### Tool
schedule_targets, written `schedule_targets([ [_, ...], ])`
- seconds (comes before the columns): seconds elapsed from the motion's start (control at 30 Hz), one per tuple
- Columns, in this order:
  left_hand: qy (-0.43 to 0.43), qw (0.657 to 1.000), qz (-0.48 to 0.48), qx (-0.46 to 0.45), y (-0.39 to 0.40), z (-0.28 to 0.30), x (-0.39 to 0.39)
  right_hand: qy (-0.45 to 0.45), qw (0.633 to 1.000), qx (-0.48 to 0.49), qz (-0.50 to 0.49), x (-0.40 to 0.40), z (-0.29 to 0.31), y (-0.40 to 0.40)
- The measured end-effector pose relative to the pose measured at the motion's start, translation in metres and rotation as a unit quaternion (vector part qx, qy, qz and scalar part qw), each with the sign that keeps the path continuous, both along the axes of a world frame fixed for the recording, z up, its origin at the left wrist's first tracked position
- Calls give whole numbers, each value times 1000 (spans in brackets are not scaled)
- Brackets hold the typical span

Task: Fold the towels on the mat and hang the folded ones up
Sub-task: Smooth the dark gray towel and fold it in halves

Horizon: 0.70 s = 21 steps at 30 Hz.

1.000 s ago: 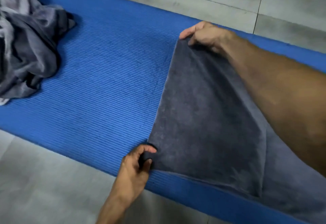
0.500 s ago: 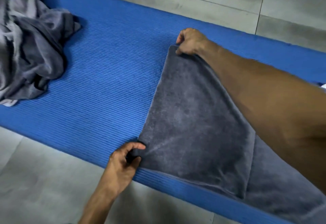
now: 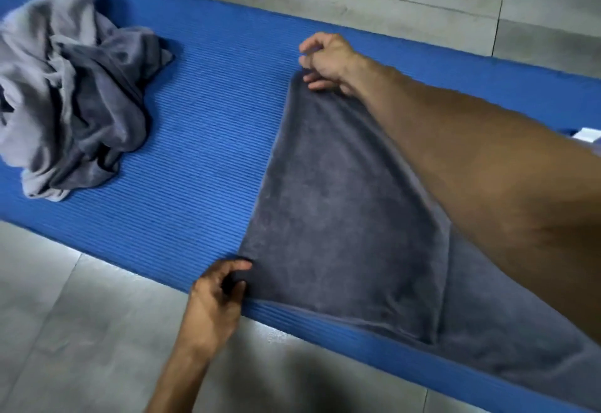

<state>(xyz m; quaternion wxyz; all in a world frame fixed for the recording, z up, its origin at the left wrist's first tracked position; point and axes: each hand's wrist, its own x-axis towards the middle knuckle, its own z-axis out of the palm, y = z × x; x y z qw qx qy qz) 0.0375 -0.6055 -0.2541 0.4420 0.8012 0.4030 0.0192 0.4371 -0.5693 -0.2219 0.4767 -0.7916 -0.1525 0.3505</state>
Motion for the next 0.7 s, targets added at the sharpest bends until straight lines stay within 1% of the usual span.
schedule_targets([
  [0.07, 25, 998, -6, 57, 18, 7, -3, 5, 999, 26, 42, -5, 9, -5],
  [0.13, 64, 991, -30, 116, 31, 8, -6, -29, 997, 31, 65, -15, 11, -30],
  [0.23, 155, 961, -81, 216, 34, 4, -4, -97, 994, 47, 31, -39, 3, -106],
  [0.27, 177, 949, -81, 248, 29, 5, 0, -128, 991, 41, 16, -49, -2, -141],
  [0.3, 178, 943, -80, 271, 16, 8, 9, -174, 985, 24, -3, -61, -8, -181],
  [0.37, 117, 950, -109, 267, -26, 16, 32, -272, 961, -38, -43, -90, -20, -265],
  [0.4, 82, 953, -136, 257, -54, 22, 44, -304, 948, -76, -52, -109, -24, -305],
  [0.47, 37, 948, -204, 242, -112, 22, 65, -333, 926, -174, -46, -150, -38, -378],
  [0.5, 32, 942, -234, 239, -139, 19, 73, -340, 911, -229, -36, -171, -45, -412],
  [0.53, 38, 939, -251, 231, -161, 15, 79, -347, 896, -277, -26, -191, -50, -445],
  [0.6, 86, 938, -251, 222, -186, 9, 89, -353, 870, -344, -6, -223, -54, -498],
  [0.67, 147, 931, -240, 232, -197, 8, 95, -328, 857, -397, 6, -239, -48, -527],
  [0.7, 169, 928, -239, 231, -199, 9, 97, -317, 857, -406, -3, -238, -43, -530],
])
